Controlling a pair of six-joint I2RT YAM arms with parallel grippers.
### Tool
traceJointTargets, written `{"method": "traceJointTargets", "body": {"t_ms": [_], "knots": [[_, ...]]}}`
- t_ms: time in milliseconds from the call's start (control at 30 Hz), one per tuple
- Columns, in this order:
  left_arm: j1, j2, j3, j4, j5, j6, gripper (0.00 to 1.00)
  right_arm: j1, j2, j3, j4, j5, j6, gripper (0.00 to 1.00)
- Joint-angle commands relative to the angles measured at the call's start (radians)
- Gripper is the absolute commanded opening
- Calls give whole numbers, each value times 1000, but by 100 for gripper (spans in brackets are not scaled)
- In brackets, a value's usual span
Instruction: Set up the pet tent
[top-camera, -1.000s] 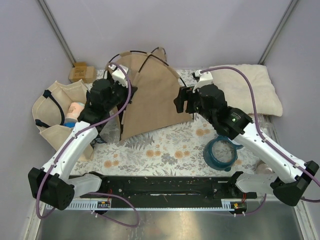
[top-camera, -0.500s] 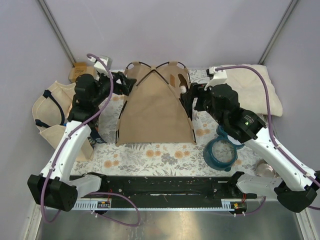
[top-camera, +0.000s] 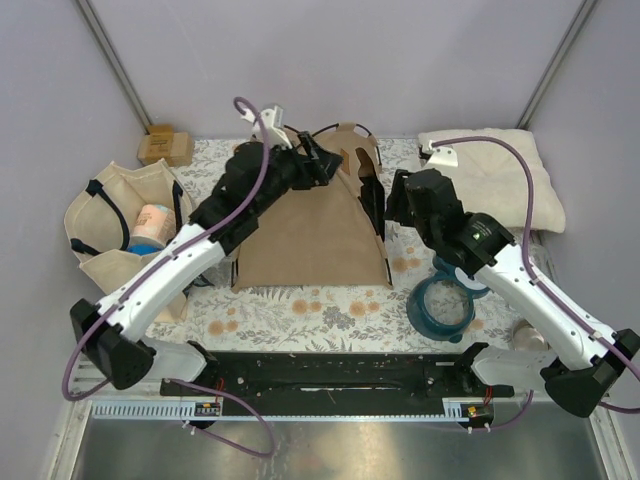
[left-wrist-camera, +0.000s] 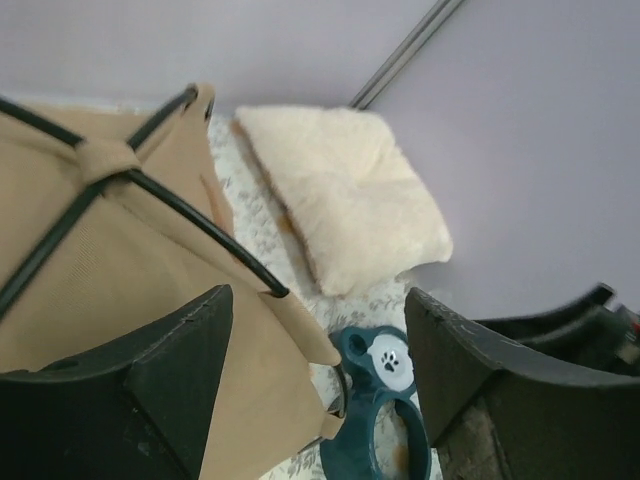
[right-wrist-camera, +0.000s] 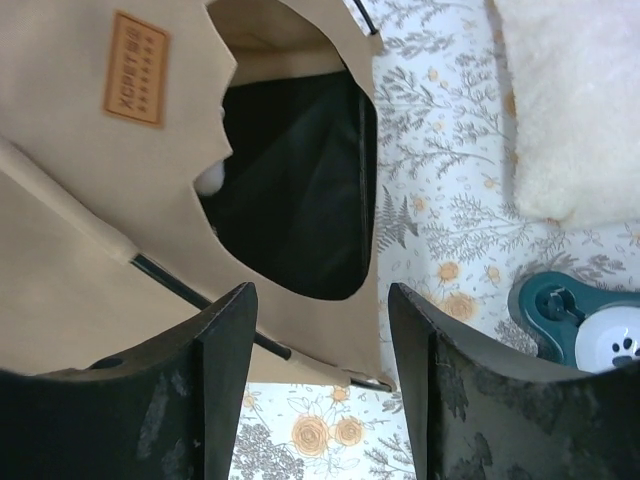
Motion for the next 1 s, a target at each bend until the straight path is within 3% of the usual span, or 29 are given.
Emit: {"method": "traceJointTargets", "body": {"t_ms": [0,400,467,633,800,967], "knots": [[-41,99,102,-90,-151,-86,71,-10,-47,-50,-16,23,60,63],[-122,290,309,-358,-259,-80,48,-12,-109,-121,-14,15,91,63],[-124,296,316,-370,-265,-60,38,-12,-110,-121,-13,15,86,63],[-128,300,355,-358,-256,52,0,-13,-112,-115,-7,3,77,63],[-127,282,440,-338,-194,312,0,-13,-117,-92,-7,-8,68,64],[-124,161,365,-251,-156,525,0,-13,-130,-72,25,-20,35,64]]}}
